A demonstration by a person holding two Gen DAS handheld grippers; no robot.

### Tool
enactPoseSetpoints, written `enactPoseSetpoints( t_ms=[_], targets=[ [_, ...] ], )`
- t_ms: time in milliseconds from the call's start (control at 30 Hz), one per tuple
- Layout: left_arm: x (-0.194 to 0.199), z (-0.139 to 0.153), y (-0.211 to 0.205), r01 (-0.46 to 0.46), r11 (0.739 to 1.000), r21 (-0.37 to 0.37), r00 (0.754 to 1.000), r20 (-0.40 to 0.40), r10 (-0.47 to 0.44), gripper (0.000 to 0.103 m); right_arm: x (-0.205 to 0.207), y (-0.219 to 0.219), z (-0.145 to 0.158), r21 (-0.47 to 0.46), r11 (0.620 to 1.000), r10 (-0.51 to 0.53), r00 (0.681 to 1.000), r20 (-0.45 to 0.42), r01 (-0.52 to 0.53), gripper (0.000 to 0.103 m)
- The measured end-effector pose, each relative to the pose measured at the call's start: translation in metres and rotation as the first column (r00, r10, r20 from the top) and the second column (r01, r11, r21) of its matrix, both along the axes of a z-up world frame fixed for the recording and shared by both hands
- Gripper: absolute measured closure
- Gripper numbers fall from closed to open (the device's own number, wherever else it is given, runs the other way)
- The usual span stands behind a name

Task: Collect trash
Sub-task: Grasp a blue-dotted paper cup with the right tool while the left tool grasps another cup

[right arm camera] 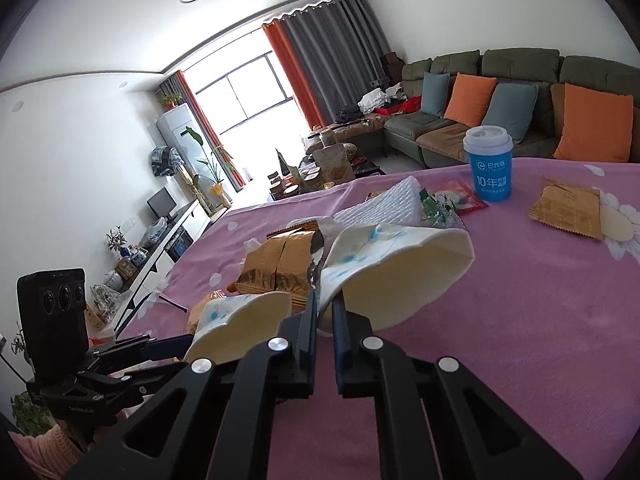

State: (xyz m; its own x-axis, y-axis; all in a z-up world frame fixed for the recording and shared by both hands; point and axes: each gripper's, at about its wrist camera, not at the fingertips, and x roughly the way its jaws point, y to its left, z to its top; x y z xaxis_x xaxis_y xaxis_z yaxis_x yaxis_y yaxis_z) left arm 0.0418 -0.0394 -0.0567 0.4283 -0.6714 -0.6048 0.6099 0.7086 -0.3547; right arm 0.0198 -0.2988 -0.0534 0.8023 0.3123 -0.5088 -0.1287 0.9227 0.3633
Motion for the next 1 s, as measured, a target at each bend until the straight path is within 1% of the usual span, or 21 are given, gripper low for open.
enactPoseSetpoints(
  t_ms=[67,233,300,433,467,600,633,700,767,833,900,933,967,1000],
  targets=[
    [-0.001,-0.001,0.0,0.003,1.0,0.002,1.0,-0.001,-0.003,0.059,-0.002,0.003,0.003,-0.019,1.0,0.003,1.0,0.01,-0.002,0.097],
    [-0.007,0.003,-0.001,-0.015,0.999,0.042,0.999,0.032,0.014,0.06,-0.004,0.008,0.007,-0.066,0.998,0.004,0.999,0.031,-0.002,0.097],
    [-0.008,0.006,0.0,-0.027,0.998,0.051,0.999,0.035,0.025,0.063,-0.003,0.008,0.007,-0.074,0.997,0.005,0.999,0.033,-0.002,0.097],
    [-0.012,0.008,-0.001,-0.029,0.996,0.081,0.999,0.045,0.025,0.076,-0.002,0.01,0.006,-0.073,0.997,0.012,0.999,0.031,-0.01,0.097],
    [-0.013,0.008,0.0,-0.033,0.996,0.089,0.999,0.046,0.028,0.078,-0.002,0.011,0.005,-0.077,0.997,0.015,0.999,0.032,-0.012,0.097],
    [-0.013,0.006,0.009,-0.07,0.992,0.104,0.997,0.04,0.066,0.078,-0.004,0.018,0.007,-0.096,0.995,0.032,0.999,0.042,-0.028,0.097],
    [-0.013,0.007,0.011,-0.089,0.989,0.115,0.995,0.047,0.084,0.076,-0.005,0.019,0.006,-0.102,0.994,0.037,0.998,0.044,-0.032,0.097],
    [-0.015,0.007,0.013,-0.123,0.983,0.134,0.991,0.073,0.114,0.069,-0.005,0.022,0.007,-0.114,0.993,0.047,0.998,0.05,-0.041,0.097],
    [-0.016,0.009,0.014,-0.151,0.978,0.141,0.987,0.084,0.14,0.051,-0.008,0.027,0.008,-0.12,0.992,0.056,0.997,0.052,-0.05,0.097],
    [-0.015,0.008,0.015,-0.178,0.973,0.148,0.982,0.088,0.166,0.048,-0.007,0.031,0.008,-0.126,0.99,0.068,0.996,0.052,-0.061,0.097],
    [-0.012,0.007,0.014,-0.183,0.972,0.145,0.982,0.072,0.174,0.052,-0.006,0.033,0.007,-0.131,0.989,0.074,0.996,0.05,-0.067,0.097],
    [-0.011,0.005,0.014,-0.183,0.972,0.146,0.983,0.057,0.176,0.058,-0.006,0.035,0.006,-0.134,0.989,0.078,0.996,0.049,-0.071,0.097],
    [-0.009,0.003,0.014,-0.179,0.973,0.145,0.984,0.042,0.174,0.067,-0.006,0.036,0.006,-0.136,0.988,0.082,0.995,0.05,-0.074,0.097],
    [-0.007,0.0,0.014,-0.171,0.975,0.144,0.985,0.022,0.17,0.073,-0.005,0.036,0.007,-0.139,0.987,0.086,0.995,0.05,-0.078,0.097]
  ],
)
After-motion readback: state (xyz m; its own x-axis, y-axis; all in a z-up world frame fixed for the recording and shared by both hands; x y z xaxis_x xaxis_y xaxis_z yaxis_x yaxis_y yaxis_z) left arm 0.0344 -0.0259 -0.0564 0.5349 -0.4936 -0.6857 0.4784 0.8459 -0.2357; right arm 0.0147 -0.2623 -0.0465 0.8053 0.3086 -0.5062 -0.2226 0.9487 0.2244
